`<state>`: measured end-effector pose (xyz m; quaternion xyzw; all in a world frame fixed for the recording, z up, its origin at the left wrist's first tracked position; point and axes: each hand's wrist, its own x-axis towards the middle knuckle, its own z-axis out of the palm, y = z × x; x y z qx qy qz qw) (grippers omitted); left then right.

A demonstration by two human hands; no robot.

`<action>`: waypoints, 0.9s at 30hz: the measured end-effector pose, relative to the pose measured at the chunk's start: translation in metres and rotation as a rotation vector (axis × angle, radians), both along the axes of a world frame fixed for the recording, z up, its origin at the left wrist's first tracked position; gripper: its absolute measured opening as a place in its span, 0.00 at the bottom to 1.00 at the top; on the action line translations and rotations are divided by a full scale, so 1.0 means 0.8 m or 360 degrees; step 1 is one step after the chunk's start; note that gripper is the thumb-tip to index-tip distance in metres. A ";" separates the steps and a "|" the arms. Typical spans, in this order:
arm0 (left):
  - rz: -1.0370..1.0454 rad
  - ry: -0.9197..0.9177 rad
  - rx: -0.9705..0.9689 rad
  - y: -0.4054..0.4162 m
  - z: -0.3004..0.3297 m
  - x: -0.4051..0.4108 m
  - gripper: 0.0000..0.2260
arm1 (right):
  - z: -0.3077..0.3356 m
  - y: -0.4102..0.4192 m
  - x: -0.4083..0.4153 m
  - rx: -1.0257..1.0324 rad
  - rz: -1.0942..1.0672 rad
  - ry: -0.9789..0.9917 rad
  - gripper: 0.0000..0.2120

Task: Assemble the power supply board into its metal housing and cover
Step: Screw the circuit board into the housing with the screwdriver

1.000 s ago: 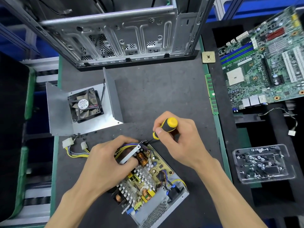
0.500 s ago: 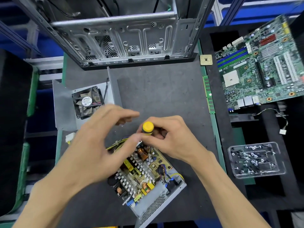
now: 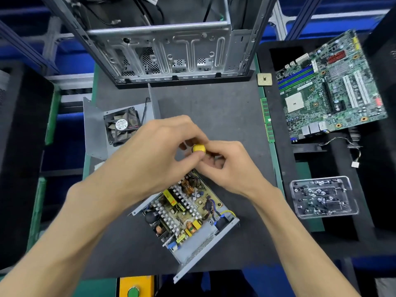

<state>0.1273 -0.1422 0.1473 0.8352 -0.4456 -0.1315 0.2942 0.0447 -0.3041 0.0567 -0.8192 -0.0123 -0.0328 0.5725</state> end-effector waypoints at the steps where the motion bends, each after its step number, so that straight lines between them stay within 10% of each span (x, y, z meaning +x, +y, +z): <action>1: 0.0049 -0.0028 0.0054 -0.003 0.001 -0.002 0.06 | 0.000 0.000 0.000 -0.0029 -0.0003 0.0005 0.04; 14: 0.0552 -0.0547 0.0628 -0.030 -0.005 -0.019 0.25 | 0.006 0.002 0.000 0.0058 -0.0104 0.0026 0.04; 23: 0.0111 -0.0359 0.0463 -0.014 0.012 -0.020 0.09 | 0.011 -0.003 -0.002 0.0115 -0.0023 0.0077 0.14; 27: 0.0285 -0.0504 0.0660 -0.024 0.008 -0.012 0.17 | 0.014 0.000 0.001 0.0062 0.0025 0.0089 0.19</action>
